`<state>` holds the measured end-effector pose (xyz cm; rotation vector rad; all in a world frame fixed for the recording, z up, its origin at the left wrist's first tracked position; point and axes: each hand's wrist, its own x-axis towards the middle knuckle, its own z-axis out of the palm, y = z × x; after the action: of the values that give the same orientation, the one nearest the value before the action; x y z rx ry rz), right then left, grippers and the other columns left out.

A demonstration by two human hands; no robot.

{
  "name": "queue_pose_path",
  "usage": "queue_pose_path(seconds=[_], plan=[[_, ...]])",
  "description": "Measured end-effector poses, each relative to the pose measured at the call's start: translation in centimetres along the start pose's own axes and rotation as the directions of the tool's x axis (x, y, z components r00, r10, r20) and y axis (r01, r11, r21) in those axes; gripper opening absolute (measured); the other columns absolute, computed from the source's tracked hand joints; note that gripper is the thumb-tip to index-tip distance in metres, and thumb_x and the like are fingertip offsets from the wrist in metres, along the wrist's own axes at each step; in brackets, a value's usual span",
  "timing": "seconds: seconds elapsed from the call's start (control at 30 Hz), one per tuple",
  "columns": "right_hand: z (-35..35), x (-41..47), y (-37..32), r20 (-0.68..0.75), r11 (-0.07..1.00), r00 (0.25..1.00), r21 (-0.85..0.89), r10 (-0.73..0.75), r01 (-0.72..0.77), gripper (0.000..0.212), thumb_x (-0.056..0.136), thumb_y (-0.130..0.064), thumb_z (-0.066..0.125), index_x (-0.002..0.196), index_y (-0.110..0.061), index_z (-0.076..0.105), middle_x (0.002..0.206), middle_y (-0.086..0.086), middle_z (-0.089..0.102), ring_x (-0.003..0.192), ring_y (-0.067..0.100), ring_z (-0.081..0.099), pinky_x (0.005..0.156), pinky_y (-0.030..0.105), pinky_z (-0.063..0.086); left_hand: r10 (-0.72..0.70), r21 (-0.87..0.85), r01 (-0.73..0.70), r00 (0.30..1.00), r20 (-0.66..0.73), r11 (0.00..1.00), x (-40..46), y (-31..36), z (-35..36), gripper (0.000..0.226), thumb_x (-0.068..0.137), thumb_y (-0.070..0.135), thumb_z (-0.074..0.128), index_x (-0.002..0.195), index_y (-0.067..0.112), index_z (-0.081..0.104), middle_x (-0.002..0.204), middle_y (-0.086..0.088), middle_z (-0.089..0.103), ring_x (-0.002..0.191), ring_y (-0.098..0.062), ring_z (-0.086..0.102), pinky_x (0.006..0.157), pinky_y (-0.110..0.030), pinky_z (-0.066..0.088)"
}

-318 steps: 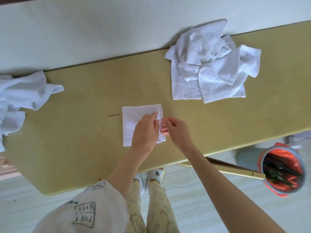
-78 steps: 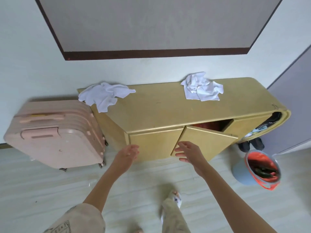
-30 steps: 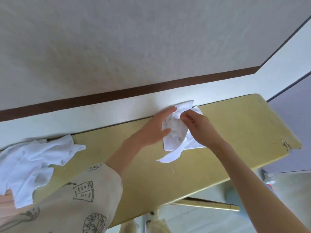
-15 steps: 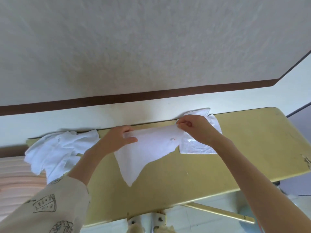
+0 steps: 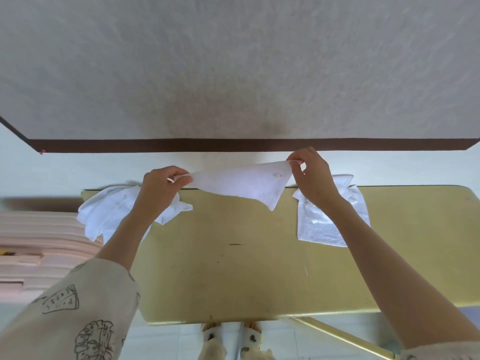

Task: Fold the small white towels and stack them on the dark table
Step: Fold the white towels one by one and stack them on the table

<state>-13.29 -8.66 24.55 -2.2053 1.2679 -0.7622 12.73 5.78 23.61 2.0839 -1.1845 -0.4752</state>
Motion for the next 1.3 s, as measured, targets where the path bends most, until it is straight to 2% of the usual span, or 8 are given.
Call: queue_pose_path(seconds=[0.1,0.2,0.4,0.6,0.77,0.93,1.03,1.3], plan=[[1.0,-3.7,1.2,0.072,0.996,0.994,0.037,0.077,-0.079,0.015,0.092,-0.006,0.048,0.098,-0.006,0.062,0.095,-0.003,0.055,0.088,0.011,0.049,0.078,0.020,0.036,-0.061,-0.012,0.062,0.992,0.108,0.998,-2.7,-2.1,1.4,0.009,0.084,0.022,0.066,0.088,0.015,0.070,0.080,0.003,0.065,0.077,-0.014,0.057,0.066,-0.019,0.039],[2.8,-8.2,3.5,0.225,0.986,0.961,0.001,0.162,-0.167,0.015,0.093,-0.007,0.049,0.099,-0.007,0.063,0.097,-0.001,0.059,0.087,0.010,0.052,0.079,0.017,0.035,-0.131,0.081,0.111,0.939,0.317,0.991,-5.9,-5.2,3.9,0.004,0.084,0.020,0.066,0.085,0.020,0.070,0.081,0.006,0.066,0.077,-0.012,0.057,0.066,-0.018,0.039],[6.1,-14.3,8.0,0.475,0.931,0.801,-0.168,0.364,-0.324,0.019,0.094,-0.011,0.047,0.102,-0.011,0.065,0.108,0.003,0.064,0.103,0.018,0.057,0.079,0.018,0.032,-0.274,0.169,0.216,0.796,0.539,0.962,-10.6,-9.8,8.2,0.014,0.086,0.013,0.062,0.096,0.013,0.072,0.086,0.004,0.065,0.081,-0.008,0.057,0.065,-0.014,0.039],[8.5,-13.9,10.2,0.460,0.879,0.754,-0.156,0.468,-0.450,0.020,0.092,-0.010,0.050,0.102,-0.009,0.068,0.107,0.004,0.068,0.101,0.019,0.059,0.077,0.020,0.035,-0.319,0.127,0.295,0.823,0.470,0.947,-9.5,-11.4,10.0,0.007,0.085,0.019,0.066,0.087,0.013,0.069,0.073,0.010,0.060,0.070,-0.003,0.054,0.057,-0.007,0.034],[11.7,-10.5,11.8,0.378,0.823,0.752,-0.052,0.540,-0.566,0.015,0.089,-0.013,0.059,0.099,-0.009,0.068,0.101,0.006,0.069,0.095,0.016,0.061,0.077,0.021,0.038,-0.374,0.026,0.399,0.831,0.412,0.916,-6.4,-13.5,11.9,0.014,0.088,0.018,0.061,0.096,0.010,0.069,0.075,0.009,0.060,0.068,0.000,0.051,0.062,-0.012,0.036],[15.0,-8.6,13.3,0.331,0.792,0.746,-0.007,0.578,-0.611,0.015,0.088,-0.010,0.058,0.098,-0.007,0.068,0.098,0.004,0.069,0.087,0.009,0.056,0.063,0.012,0.036,-0.446,-0.039,0.501,0.801,0.399,0.865,-3.7,-15.8,14.3,0.019,0.089,0.019,0.060,0.103,0.010,0.069,0.099,-0.005,0.069,0.087,-0.015,0.060,0.087,-0.033,0.048],[16.2,-8.4,14.3,0.333,0.773,0.728,-0.005,0.599,-0.634,0.017,0.089,-0.010,0.055,0.100,-0.006,0.068,0.099,0.003,0.068,0.090,0.010,0.056,0.068,0.013,0.034,-0.478,-0.049,0.538,0.784,0.395,0.842,-3.1,-16.8,15.2,0.020,0.088,0.022,0.061,0.103,0.012,0.069,0.099,-0.002,0.068,0.092,-0.016,0.061,0.092,-0.035,0.047],[17.0,-8.5,15.5,0.317,0.772,0.726,-0.035,0.611,-0.634,0.019,0.090,-0.010,0.054,0.103,-0.006,0.067,0.103,0.004,0.068,0.090,0.008,0.055,0.076,0.014,0.035,-0.501,-0.052,0.553,0.788,0.359,0.832,-1.9,-16.7,16.3,0.005,0.086,0.023,0.063,0.085,0.019,0.065,0.079,0.009,0.065,0.069,-0.007,0.061,0.063,-0.016,0.041]])
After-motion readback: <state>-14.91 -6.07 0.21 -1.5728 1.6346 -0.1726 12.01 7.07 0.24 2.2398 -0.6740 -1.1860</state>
